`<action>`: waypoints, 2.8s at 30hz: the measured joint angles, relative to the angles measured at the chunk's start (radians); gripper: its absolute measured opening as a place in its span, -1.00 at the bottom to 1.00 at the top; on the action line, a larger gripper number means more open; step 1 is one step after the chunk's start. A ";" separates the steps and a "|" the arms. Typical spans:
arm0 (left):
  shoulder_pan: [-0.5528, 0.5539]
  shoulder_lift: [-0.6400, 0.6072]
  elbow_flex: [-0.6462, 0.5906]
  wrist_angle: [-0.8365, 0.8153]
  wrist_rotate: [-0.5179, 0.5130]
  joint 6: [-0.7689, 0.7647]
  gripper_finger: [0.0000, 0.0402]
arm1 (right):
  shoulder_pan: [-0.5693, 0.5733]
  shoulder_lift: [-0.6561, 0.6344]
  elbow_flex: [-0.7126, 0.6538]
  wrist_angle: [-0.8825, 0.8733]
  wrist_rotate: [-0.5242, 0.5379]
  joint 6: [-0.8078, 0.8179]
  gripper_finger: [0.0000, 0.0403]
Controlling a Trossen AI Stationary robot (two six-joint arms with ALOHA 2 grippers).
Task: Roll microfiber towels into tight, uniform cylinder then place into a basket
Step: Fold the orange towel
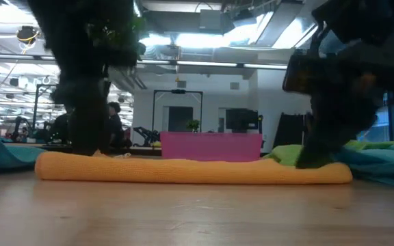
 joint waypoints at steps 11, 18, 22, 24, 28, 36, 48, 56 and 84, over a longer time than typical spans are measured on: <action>-0.174 -0.016 0.029 0.349 0.014 0.026 -0.34 | -0.027 -0.154 0.002 -0.030 0.163 -0.141 -0.77; -0.250 0.058 0.029 0.406 0.043 0.003 -0.34 | -0.056 -0.155 0.004 -0.119 0.175 -0.116 -0.77; -0.265 0.096 0.029 0.420 0.056 -0.045 -0.34 | -0.063 -0.153 0.004 -0.112 0.226 -0.127 -0.77; -0.271 0.110 0.029 0.422 0.088 -0.059 -0.34 | -0.084 -0.153 0.004 -0.115 0.225 -0.137 -0.77; -0.290 0.114 0.029 0.425 0.143 -0.090 -0.34 | -0.145 -0.153 0.004 -0.116 0.125 -0.134 -0.78; -0.300 0.114 0.029 0.425 0.142 -0.104 -0.34 | -0.238 -0.153 0.004 -0.123 0.046 -0.187 -0.94; -0.303 0.114 0.073 0.435 0.219 -0.010 -0.48 | -0.320 -0.152 0.245 -0.458 -0.045 -0.329 -0.92; -0.308 0.127 0.075 0.447 0.282 -0.051 -0.94 | -0.304 -0.140 0.278 -0.508 -0.138 -0.522 -0.98; -0.185 0.192 0.073 0.175 0.296 -0.055 -0.98 | -0.235 0.092 0.295 -0.706 -0.016 -0.389 -0.99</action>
